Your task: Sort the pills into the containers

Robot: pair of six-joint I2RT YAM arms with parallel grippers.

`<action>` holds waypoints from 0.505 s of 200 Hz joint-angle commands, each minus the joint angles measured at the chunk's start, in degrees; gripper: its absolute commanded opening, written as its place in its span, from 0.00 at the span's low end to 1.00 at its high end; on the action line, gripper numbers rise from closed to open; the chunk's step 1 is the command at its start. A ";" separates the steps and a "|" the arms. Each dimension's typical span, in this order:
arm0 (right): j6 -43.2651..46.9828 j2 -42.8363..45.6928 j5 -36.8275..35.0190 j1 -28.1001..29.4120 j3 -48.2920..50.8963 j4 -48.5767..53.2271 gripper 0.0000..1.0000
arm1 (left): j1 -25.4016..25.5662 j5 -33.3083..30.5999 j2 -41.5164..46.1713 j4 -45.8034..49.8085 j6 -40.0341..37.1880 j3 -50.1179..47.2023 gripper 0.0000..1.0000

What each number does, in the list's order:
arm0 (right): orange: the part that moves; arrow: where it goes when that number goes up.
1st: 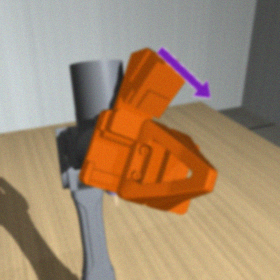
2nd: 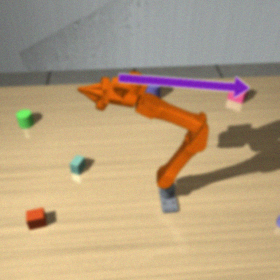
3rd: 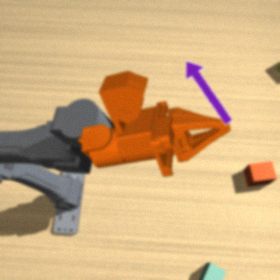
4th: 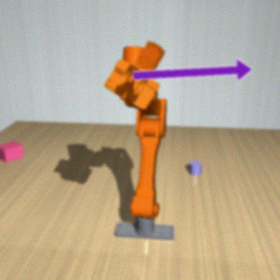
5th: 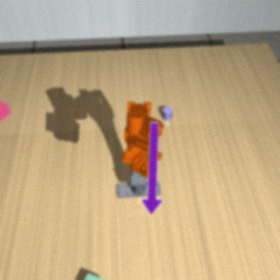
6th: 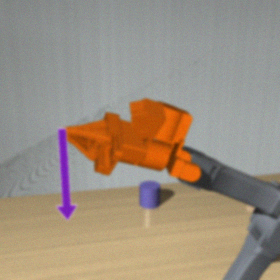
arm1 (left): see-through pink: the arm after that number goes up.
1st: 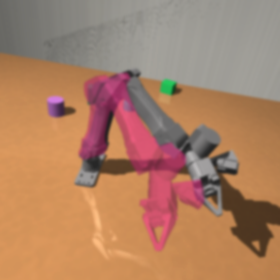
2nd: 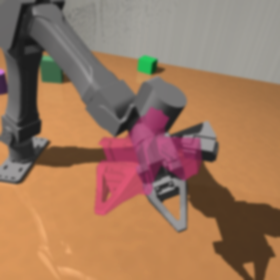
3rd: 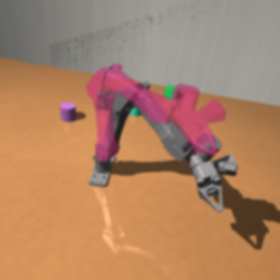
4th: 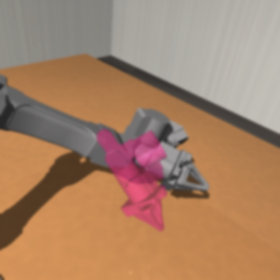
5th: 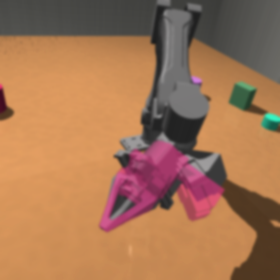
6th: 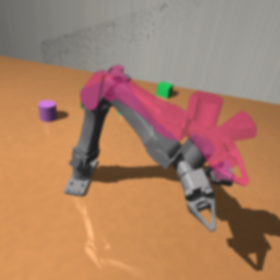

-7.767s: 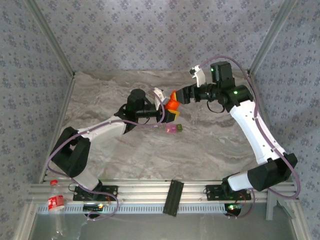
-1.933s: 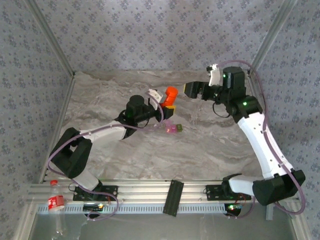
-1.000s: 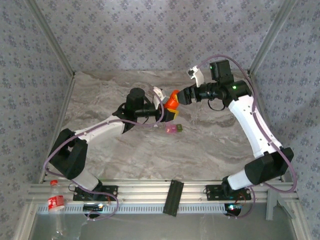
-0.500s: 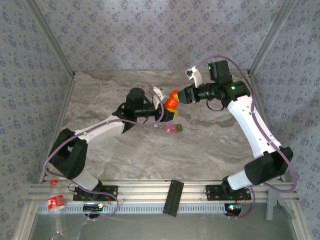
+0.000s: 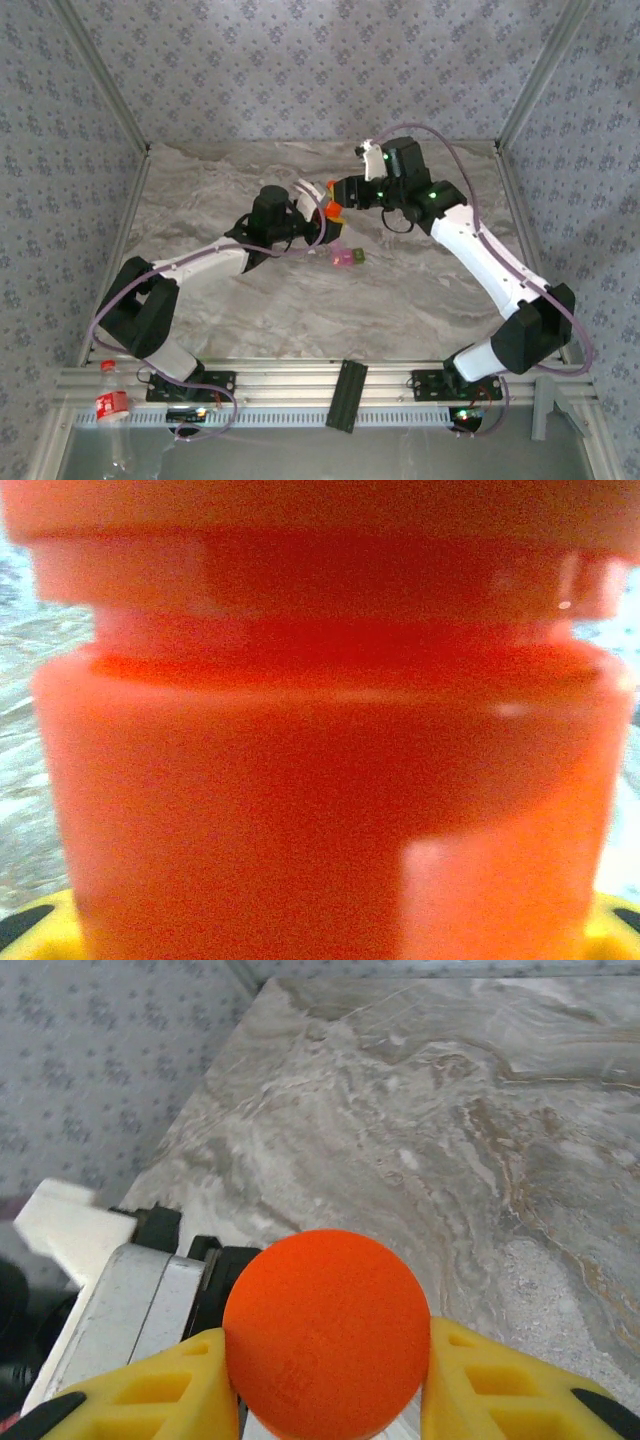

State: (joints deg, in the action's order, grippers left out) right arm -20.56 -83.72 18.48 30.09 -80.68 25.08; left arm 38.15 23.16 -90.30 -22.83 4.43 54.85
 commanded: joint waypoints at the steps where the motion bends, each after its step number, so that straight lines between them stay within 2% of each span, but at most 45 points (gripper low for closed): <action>1: -11.12 -2.23 -6.46 4.97 3.19 -3.99 0.35 | 3.22 -5.01 1.71 -11.91 -1.92 1.52 0.00; 23: -13.75 -2.43 -8.25 6.03 4.63 -6.84 0.36 | 3.63 -7.85 1.52 -13.35 -1.59 0.63 0.00; 75: -13.66 -2.20 -7.80 5.63 3.74 -5.71 0.37 | 3.55 -8.85 1.26 -13.83 -1.18 -0.51 0.00; 90: -13.28 -1.49 -6.78 4.68 3.28 -5.54 0.42 | 3.26 -8.41 1.15 -13.49 -1.19 -0.46 0.00; 101: -13.12 -0.62 -6.70 3.81 2.85 -5.13 0.51 | 2.90 -8.12 1.09 -13.09 -1.09 -0.24 0.00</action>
State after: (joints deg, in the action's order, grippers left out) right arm -33.47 -84.12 8.78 33.93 -77.41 17.47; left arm 38.70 10.83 -90.32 -26.63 5.67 53.06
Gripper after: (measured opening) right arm 0.433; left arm 0.542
